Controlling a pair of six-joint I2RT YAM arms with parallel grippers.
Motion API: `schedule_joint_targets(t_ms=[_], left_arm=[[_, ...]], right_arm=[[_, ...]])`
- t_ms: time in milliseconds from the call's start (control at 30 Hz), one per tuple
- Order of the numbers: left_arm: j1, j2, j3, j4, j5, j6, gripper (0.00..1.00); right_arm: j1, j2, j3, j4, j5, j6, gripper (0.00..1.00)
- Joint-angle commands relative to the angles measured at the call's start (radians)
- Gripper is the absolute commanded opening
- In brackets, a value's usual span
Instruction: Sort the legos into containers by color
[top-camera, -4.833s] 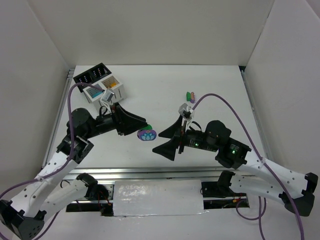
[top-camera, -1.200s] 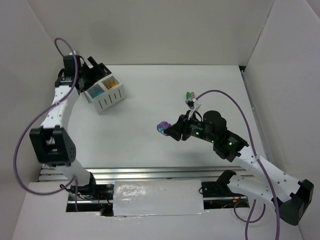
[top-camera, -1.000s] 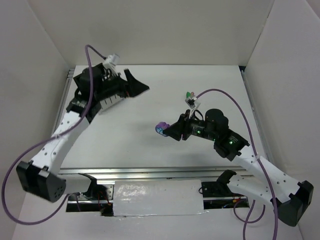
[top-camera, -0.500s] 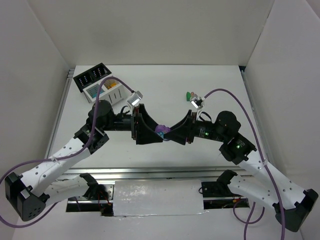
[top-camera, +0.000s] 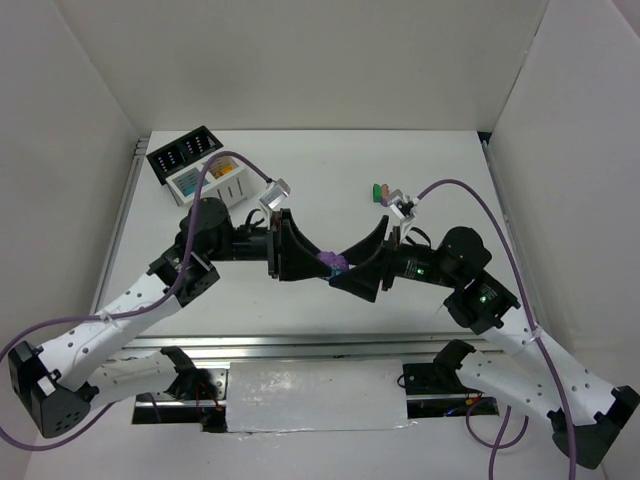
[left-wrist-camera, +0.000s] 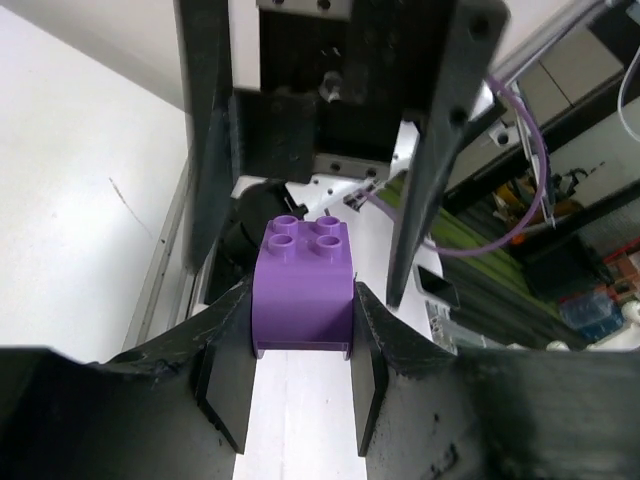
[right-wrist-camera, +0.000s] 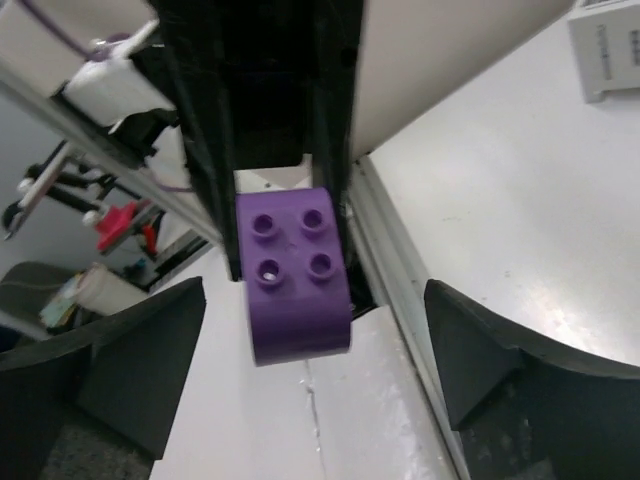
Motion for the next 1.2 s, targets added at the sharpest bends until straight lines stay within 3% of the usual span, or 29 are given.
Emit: schedule_joint_targets(t_ms=[0,67,100,200,233,333,433,467,500,600,733,900,1167], left_arm=[[-0.003,-0.003,0.127,-0.170,-0.162,0.083,0.00],[0.017,0.017,0.256,-0.340,-0.317,0.190,0.00],[0.046,0.026,0.305,-0.490,-0.521,0.241,0.00],[0.119,0.097,0.498,-0.667,-0.872,0.258,0.00],[0.148,0.149,0.537,-0.744,-1.089,0.247,0.00],[0.300,0.262,0.666,-0.763,-1.279,0.215,0.00],[0.482,0.456,0.738,-0.661,-1.269,0.223,0.00],[0.507,0.457,0.779,-0.653,-1.263,0.223,0.00],[0.527,0.577,0.836,-0.666,-1.275,0.217,0.00],[0.593,0.840,1.195,-0.767,-1.279,0.238,0.00],[0.629,1.060,1.410,-0.818,-1.319,0.306,0.00],[0.678,1.123,1.312,-0.697,-1.347,0.327,0.00],[0.718,1.180,1.223,-0.597,-1.235,0.382,0.00]], right_arm=[[-0.004,-0.008,-0.002,-0.001,0.143,-0.029,1.00],[-0.004,-0.011,0.003,-0.071,0.279,-0.041,1.00],[-0.007,-0.008,0.004,-0.135,0.418,-0.048,1.00],[-0.007,0.004,-0.011,-0.219,0.625,-0.022,1.00],[-0.007,0.007,-0.019,-0.226,0.641,-0.014,1.00],[-0.007,0.013,-0.048,-0.222,0.632,-0.014,1.00],[-0.009,0.009,-0.068,-0.205,0.612,-0.031,1.00],[-0.009,0.009,-0.069,-0.206,0.606,-0.035,1.00],[-0.007,0.009,-0.069,-0.211,0.602,-0.041,1.00],[-0.009,0.001,-0.069,-0.229,0.591,-0.061,1.00],[-0.013,-0.011,-0.095,-0.226,0.579,-0.080,1.00],[-0.018,0.003,-0.100,-0.217,0.563,-0.089,1.00],[-0.018,0.076,-0.092,-0.197,0.530,-0.098,1.00]])
